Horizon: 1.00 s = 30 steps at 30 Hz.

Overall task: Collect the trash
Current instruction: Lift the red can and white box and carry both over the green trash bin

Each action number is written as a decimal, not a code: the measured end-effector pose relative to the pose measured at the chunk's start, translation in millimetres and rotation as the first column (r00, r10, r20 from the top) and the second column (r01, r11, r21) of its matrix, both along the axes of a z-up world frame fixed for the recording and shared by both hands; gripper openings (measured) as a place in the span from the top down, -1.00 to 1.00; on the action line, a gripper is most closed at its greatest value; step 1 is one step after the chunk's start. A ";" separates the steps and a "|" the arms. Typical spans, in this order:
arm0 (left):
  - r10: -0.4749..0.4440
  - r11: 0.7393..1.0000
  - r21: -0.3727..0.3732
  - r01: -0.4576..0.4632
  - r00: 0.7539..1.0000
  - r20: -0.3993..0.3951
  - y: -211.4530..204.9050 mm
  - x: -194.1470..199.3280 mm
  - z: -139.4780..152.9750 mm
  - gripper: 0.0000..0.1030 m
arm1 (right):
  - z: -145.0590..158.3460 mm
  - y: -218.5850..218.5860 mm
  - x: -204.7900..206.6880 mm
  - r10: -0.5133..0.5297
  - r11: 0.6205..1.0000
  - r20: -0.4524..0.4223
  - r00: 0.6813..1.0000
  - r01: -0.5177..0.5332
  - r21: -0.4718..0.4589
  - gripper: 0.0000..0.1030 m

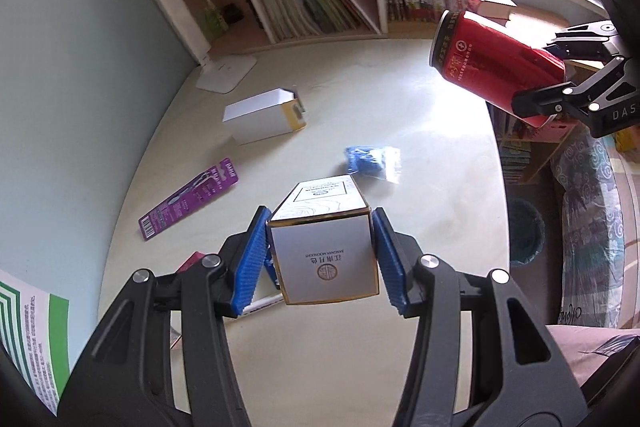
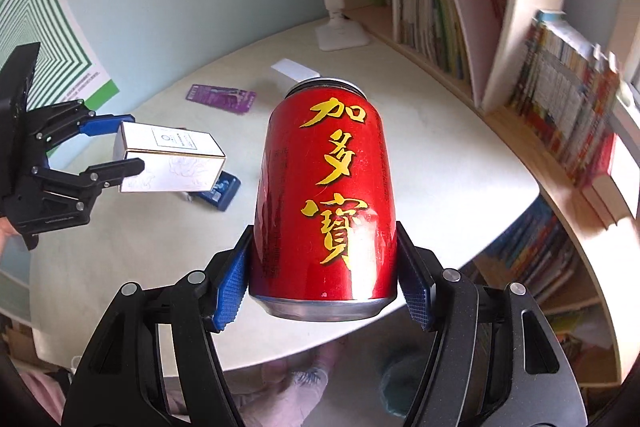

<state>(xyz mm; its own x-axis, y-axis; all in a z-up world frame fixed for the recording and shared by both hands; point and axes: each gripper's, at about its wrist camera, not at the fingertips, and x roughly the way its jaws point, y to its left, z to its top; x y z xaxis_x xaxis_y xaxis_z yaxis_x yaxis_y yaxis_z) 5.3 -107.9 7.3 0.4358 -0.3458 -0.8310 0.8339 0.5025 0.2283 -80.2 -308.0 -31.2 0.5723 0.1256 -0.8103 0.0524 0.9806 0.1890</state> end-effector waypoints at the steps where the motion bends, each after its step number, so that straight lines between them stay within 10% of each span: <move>1: -0.024 1.000 0.001 0.024 1.000 -0.005 -6.1 -8.3 -0.4 0.05 | -2.2 -5.3 -12.7 -0.027 1.000 -0.005 1.000 0.027 0.008 -0.28; 18: -0.315 0.947 0.023 0.320 0.941 -0.120 -168.5 -172.8 -37.5 0.05 | -76.7 -143.5 -199.6 -0.314 0.943 -0.124 0.941 0.324 0.073 -0.28; 30: -0.323 0.919 0.127 0.374 0.897 -0.303 -272.3 -245.8 -175.1 0.05 | -224.6 -209.4 -290.3 -0.384 0.877 -0.340 0.858 0.454 0.155 -0.28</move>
